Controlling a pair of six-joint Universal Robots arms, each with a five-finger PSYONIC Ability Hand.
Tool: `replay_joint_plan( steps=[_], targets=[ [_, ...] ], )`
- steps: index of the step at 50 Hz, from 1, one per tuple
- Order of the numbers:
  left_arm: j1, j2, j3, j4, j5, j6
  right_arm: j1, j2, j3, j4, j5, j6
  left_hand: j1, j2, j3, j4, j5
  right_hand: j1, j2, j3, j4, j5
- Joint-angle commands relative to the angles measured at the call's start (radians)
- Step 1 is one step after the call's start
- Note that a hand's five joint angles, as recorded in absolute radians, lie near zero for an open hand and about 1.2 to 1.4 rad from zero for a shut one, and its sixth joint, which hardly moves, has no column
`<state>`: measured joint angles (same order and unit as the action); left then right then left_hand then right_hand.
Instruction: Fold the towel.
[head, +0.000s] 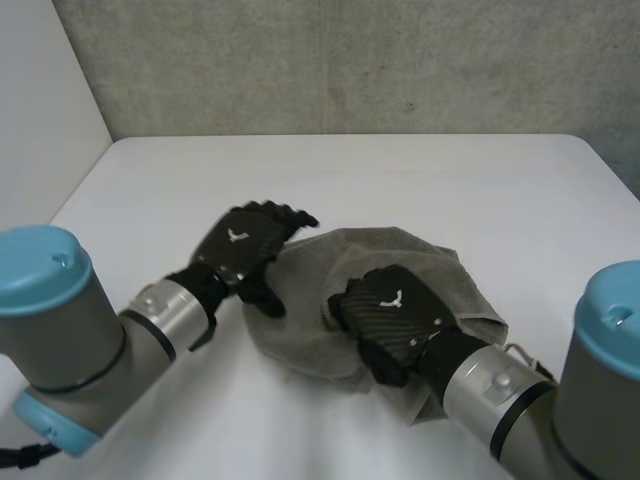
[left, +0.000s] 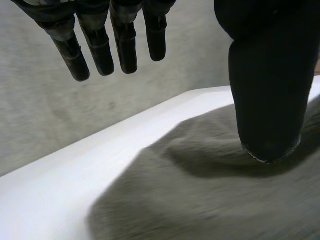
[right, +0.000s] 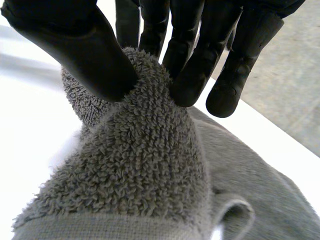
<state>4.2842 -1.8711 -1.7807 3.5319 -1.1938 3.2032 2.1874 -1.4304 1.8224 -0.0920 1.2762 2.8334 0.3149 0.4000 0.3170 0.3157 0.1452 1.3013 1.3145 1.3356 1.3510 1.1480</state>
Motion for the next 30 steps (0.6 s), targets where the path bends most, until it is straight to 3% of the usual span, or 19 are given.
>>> replay_joint_plan(
  steps=[1,13,19,30],
  targets=[
    [0.103,-0.062,0.070,-0.005,0.000,0.010,-0.144,-0.036,-0.015,0.060,-0.001,-0.048,0.092,0.007,0.090,0.092,0.088,0.095,0.082,0.061,0.045,0.074],
    [0.111,-0.221,0.168,-0.048,0.008,0.015,-0.248,-0.074,-0.023,0.061,0.018,-0.077,0.095,0.010,0.093,0.095,0.091,0.095,0.082,0.061,0.045,0.074],
    [0.108,-0.305,0.260,-0.123,0.017,0.081,-0.273,-0.087,-0.023,0.055,0.058,-0.071,0.098,0.013,0.096,0.097,0.093,0.095,0.082,0.061,0.045,0.074],
    [0.048,-0.422,0.371,-0.177,0.034,0.125,-0.330,-0.104,-0.028,0.009,0.126,-0.072,0.151,0.066,0.149,0.150,0.146,0.095,0.082,0.061,0.045,0.074]
  ],
)
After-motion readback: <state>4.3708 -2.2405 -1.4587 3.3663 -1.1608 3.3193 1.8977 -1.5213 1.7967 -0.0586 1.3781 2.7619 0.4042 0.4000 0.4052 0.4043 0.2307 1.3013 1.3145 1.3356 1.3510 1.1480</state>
